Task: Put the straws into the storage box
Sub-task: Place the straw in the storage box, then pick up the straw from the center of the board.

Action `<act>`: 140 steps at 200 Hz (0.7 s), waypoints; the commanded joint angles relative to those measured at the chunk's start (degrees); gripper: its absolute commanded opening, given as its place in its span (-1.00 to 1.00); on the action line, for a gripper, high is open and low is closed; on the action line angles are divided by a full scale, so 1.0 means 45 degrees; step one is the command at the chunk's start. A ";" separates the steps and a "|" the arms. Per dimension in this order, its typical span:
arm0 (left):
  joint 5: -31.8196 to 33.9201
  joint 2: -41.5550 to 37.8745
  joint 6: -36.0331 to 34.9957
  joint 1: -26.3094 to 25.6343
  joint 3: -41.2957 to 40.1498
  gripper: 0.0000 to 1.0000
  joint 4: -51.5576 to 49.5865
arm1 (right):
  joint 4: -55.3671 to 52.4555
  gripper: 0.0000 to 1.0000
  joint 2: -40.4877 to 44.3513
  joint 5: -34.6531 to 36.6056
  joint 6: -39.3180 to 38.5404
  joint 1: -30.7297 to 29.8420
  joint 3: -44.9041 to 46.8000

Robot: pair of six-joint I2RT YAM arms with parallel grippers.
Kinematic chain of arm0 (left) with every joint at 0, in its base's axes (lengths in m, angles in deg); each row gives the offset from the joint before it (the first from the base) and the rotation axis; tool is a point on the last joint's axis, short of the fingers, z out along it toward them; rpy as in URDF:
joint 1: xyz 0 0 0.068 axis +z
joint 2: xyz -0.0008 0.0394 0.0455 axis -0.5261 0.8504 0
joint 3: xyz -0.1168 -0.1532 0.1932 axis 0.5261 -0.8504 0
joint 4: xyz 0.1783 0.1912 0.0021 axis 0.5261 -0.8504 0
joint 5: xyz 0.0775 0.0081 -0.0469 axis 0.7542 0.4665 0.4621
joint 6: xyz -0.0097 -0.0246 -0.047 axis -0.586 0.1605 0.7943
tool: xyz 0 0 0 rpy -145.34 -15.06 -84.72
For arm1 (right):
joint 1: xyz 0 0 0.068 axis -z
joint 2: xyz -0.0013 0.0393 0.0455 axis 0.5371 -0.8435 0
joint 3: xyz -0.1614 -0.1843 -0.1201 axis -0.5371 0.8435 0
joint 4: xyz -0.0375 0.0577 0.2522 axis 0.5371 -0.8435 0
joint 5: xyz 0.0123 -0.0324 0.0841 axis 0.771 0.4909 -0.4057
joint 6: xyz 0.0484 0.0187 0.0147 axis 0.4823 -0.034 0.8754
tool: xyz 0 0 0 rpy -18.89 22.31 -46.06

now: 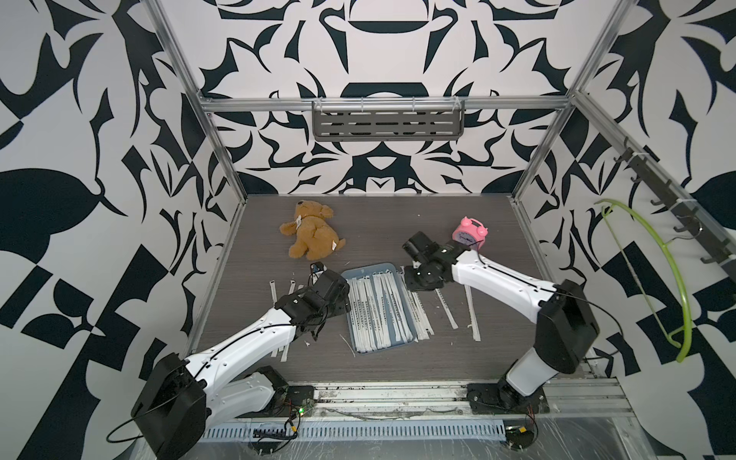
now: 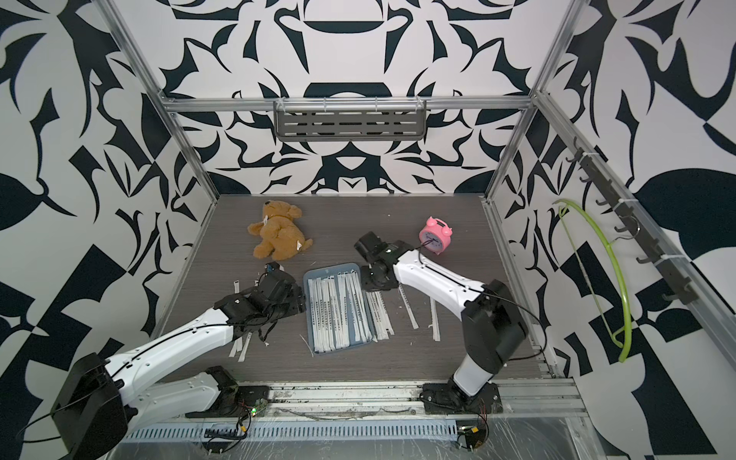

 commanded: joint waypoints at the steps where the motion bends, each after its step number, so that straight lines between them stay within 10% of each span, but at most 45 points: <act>1: -0.0734 -0.0494 -0.0656 0.0311 -0.0023 0.54 0.0336 | -0.0919 -0.40 0.0238 -0.0420 -0.1533 0.1388 0.1067; 76: -0.1647 -0.0708 0.0491 0.0989 -0.0602 0.54 0.0506 | 0.0216 -0.30 -0.1237 -0.0357 -0.2252 0.2294 0.2035; 140: -0.1635 -0.0541 0.0653 0.0989 -0.0615 0.53 0.0407 | 0.0352 -0.64 -0.1914 0.0102 -0.2399 0.2295 0.1918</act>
